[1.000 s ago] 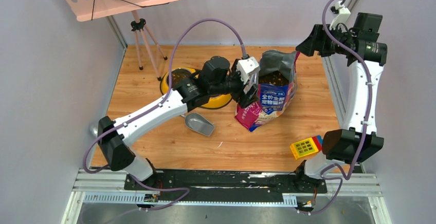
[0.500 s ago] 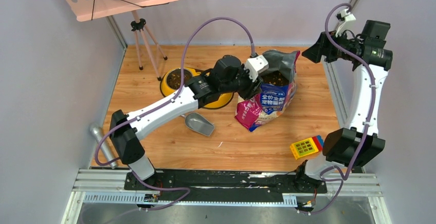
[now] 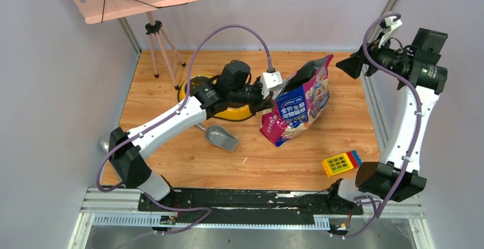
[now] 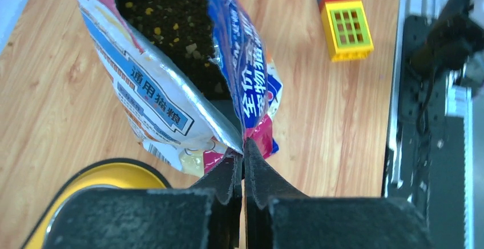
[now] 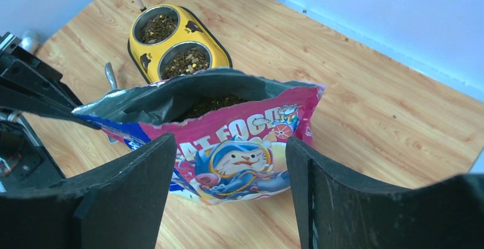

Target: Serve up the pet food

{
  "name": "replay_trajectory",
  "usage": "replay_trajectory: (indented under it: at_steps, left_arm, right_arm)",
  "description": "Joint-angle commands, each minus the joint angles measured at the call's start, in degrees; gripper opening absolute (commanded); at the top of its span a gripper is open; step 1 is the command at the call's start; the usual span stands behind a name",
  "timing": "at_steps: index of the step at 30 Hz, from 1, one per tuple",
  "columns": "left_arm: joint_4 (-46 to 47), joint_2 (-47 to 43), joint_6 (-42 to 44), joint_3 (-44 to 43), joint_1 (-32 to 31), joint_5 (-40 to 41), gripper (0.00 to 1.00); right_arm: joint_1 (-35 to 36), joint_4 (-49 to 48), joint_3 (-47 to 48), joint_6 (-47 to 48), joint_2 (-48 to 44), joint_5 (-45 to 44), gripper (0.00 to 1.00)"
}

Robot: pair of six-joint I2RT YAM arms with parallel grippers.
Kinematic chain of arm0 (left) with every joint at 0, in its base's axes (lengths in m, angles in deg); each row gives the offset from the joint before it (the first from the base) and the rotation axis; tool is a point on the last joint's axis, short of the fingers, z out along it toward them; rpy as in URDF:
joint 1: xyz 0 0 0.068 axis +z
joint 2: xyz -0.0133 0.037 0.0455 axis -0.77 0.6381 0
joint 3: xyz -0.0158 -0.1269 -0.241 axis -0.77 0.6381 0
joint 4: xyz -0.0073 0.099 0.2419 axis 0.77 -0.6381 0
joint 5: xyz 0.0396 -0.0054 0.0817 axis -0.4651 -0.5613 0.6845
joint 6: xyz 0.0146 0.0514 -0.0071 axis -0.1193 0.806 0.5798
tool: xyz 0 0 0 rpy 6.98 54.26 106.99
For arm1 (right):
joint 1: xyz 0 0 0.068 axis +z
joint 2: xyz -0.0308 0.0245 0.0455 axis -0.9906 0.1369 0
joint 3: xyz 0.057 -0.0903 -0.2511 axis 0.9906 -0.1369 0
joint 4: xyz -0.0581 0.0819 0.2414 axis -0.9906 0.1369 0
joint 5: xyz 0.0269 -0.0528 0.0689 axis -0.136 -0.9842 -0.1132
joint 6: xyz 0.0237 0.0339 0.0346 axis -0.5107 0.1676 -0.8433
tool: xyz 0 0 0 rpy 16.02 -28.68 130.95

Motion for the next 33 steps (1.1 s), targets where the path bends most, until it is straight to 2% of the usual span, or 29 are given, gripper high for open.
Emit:
replay_trajectory:
  at_steps: [1,5,8,13,19,23,27,33]
  left_arm:
    - [-10.72,-8.11,14.49,-2.74,0.33,-11.82,0.0]
    - [-17.71,-9.23,21.06,-5.1,1.98,-12.17,0.0]
    - [-19.07,-8.79,23.66,-7.34,4.91,-11.55,0.0]
    - [-22.7,-6.99,26.5,-11.99,7.43,-10.99,0.0]
    - [-22.76,-8.22,25.89,-10.31,7.79,-10.21,0.0]
    - [-22.35,-8.62,25.62,-9.24,7.79,-8.46,0.0]
    - [-21.77,-8.49,24.54,-8.51,7.88,-6.45,0.0]
    - [-23.25,-7.52,23.67,-9.52,8.15,-4.6,0.0]
  right_arm:
    - [-0.25,2.49,-0.99,12.46,-5.71,4.91,0.72]
    - [-0.54,6.05,-2.73,22.17,-6.84,8.02,0.72]
    - [-0.54,8.89,-2.44,30.3,-5.38,8.3,0.72]
    - [0.58,21.1,-1.14,52.15,-1.11,8.82,0.7]
    - [5.04,25.25,-0.78,62.33,4.31,5.8,0.66]
    - [8.52,23.41,-2.0,64.89,5.96,3.47,0.66]
    - [12.22,17.16,-3.71,60.47,7.53,2.27,0.66]
    - [17.96,17.15,-3.51,60.81,9.78,-1.73,0.63]
